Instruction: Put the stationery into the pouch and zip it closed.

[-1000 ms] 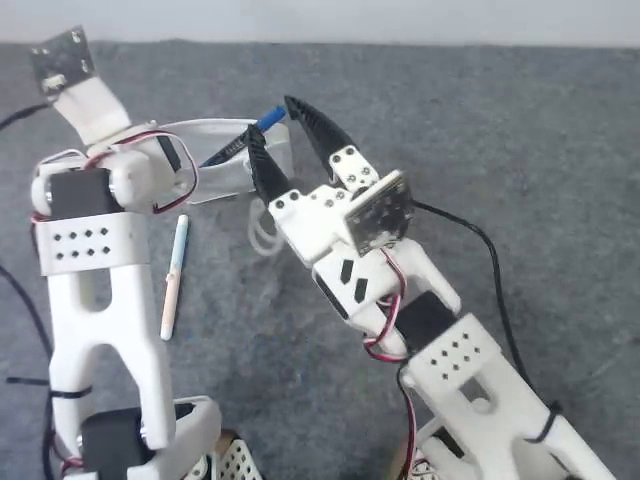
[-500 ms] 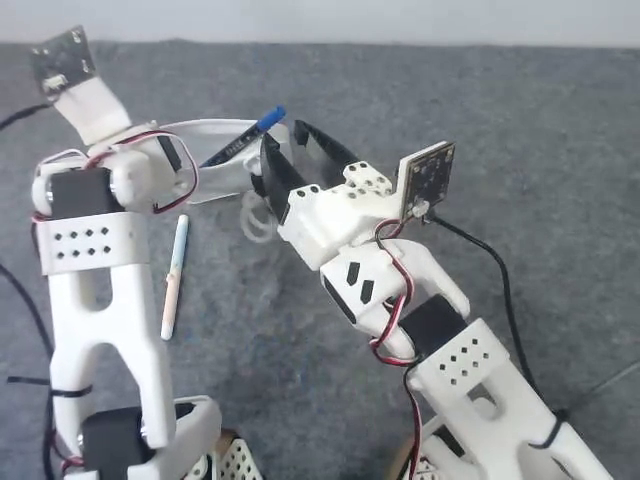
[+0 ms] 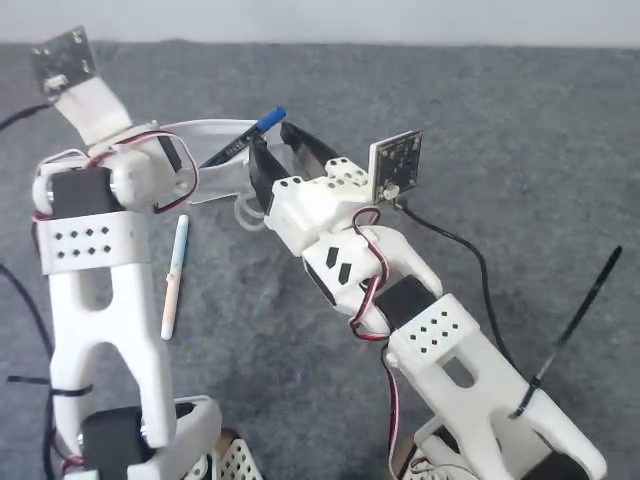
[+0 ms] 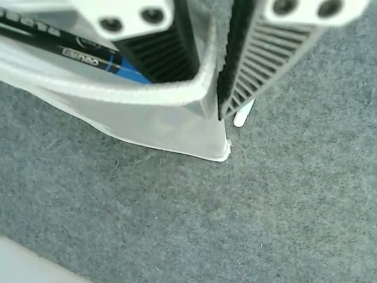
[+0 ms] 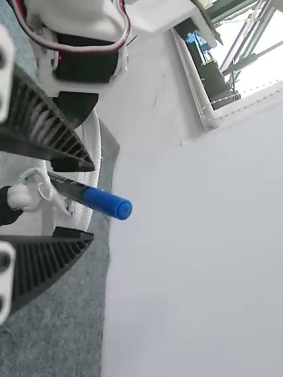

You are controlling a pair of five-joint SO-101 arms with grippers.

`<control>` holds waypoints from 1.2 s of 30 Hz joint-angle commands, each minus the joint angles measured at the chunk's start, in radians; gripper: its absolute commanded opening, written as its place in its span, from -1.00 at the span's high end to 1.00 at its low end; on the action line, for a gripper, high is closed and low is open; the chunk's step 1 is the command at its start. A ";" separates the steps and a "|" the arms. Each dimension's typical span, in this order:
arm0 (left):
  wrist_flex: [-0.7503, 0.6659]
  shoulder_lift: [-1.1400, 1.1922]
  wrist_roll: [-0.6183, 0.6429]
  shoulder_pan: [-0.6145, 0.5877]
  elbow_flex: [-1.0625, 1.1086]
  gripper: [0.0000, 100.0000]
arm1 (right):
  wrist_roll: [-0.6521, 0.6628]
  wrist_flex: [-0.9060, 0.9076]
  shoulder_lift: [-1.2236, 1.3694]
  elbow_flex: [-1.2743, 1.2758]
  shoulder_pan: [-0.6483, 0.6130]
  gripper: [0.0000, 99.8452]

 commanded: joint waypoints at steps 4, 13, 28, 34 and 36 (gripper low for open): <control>-0.029 -0.003 -0.006 0.002 0.007 0.97 | -0.003 -0.087 -0.001 -0.040 0.010 0.71; -0.029 -0.003 -0.006 0.002 0.007 0.97 | 0.005 -0.128 0.045 -0.055 0.013 0.71; -0.031 -0.003 -0.006 0.003 0.007 0.97 | 0.054 -0.128 0.059 -0.078 0.059 0.99; -0.037 -0.003 -0.006 0.000 0.008 0.97 | 0.127 -0.127 0.053 -0.075 0.062 0.99; -0.041 -0.002 -0.006 0.000 0.008 0.97 | 0.184 -0.127 0.053 -0.075 0.059 0.99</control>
